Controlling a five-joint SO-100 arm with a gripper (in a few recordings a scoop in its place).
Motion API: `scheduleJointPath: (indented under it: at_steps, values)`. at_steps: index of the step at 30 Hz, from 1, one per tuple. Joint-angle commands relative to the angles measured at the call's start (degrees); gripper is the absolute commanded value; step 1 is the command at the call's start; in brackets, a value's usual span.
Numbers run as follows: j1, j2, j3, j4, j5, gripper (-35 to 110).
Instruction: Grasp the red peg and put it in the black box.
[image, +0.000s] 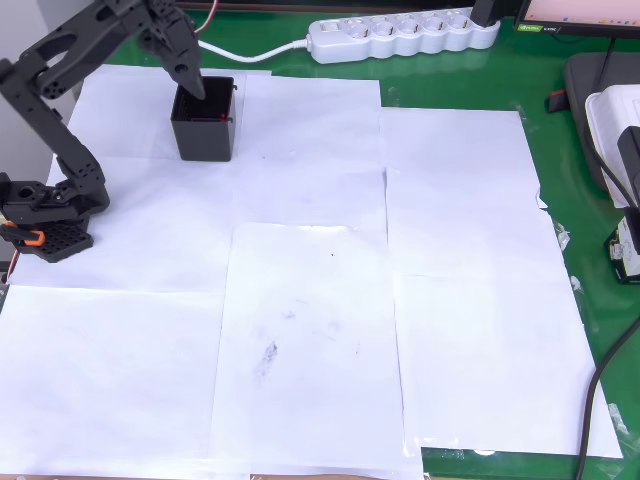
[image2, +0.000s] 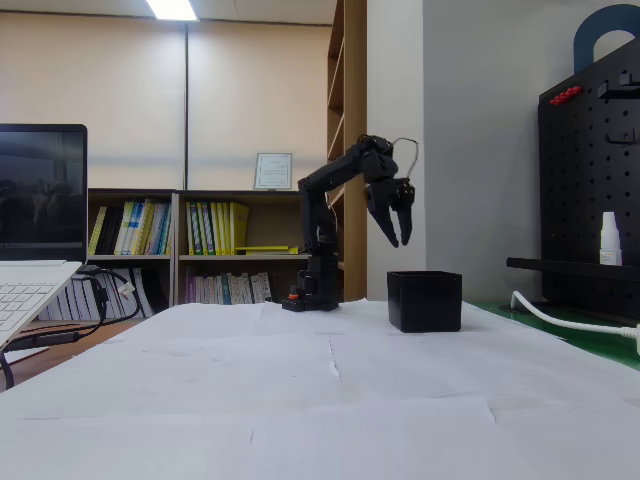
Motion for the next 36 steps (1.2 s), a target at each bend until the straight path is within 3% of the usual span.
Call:
scheduleJointPath:
  at_steps: [1, 7, 13, 18, 28, 36]
  values:
    - [8.26, -17.23, -14.41, -3.60, -8.79, 0]
    - [23.64, -34.72, -42.80, -8.88, -19.69, 0]
    - [27.60, -50.36, -60.82, -7.82, -25.58, 0]
    - [27.60, -59.77, -69.70, -5.10, -27.77, 0]
    - [33.57, -64.60, -82.53, -14.06, -25.22, 0]
    - [29.44, -70.84, -82.62, -4.13, -21.27, 0]
